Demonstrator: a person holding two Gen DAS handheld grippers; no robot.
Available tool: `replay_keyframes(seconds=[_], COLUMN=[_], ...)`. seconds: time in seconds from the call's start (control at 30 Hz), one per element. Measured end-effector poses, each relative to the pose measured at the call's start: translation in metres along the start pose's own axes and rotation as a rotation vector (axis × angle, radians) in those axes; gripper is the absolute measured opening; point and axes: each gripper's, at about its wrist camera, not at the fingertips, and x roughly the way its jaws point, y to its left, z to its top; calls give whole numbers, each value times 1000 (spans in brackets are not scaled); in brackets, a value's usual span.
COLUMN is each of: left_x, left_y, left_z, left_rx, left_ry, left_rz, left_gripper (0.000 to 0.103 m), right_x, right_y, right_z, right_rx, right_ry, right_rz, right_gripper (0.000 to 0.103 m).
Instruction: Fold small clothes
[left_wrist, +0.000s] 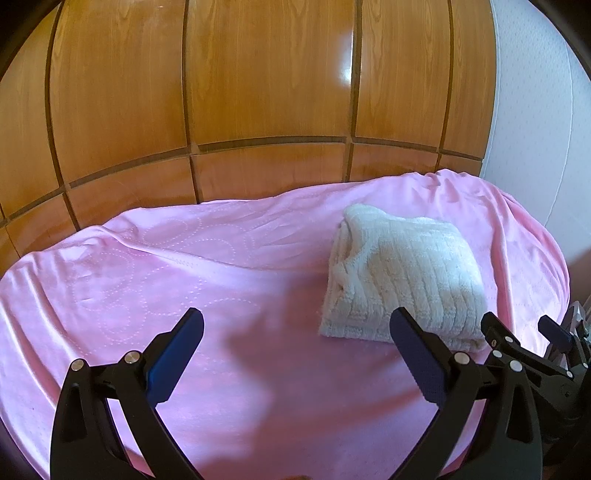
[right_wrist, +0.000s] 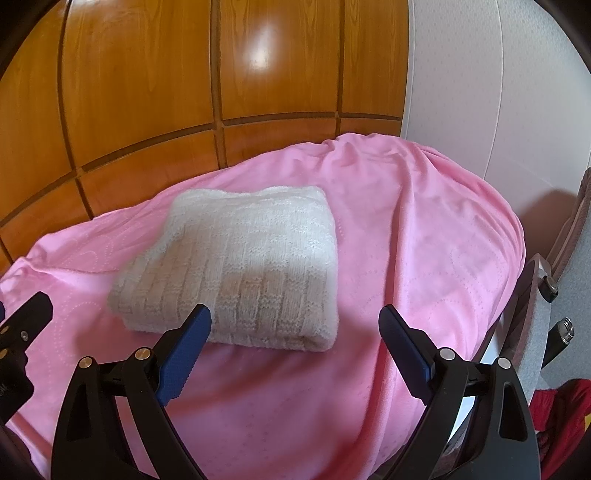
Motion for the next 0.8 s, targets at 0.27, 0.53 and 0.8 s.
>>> replay_keyframes(seconds=[0.27,0.53,0.8], left_x=[0,4,14], left_y=[0,5,9], left_z=[1,1,-2], left_rx=[-3,2,-25], left_ry=[-3,-7,36], left_rz=[-1,-3,14], left_gripper=[101,100,100], right_x=[2,5,7], right_y=[2,5,4], right_z=[-1,-5,-6], right_rx=[2,-5,2], right_ry=[9,20,27], right_rz=[-1,2,5], right_gripper=[91,91,91])
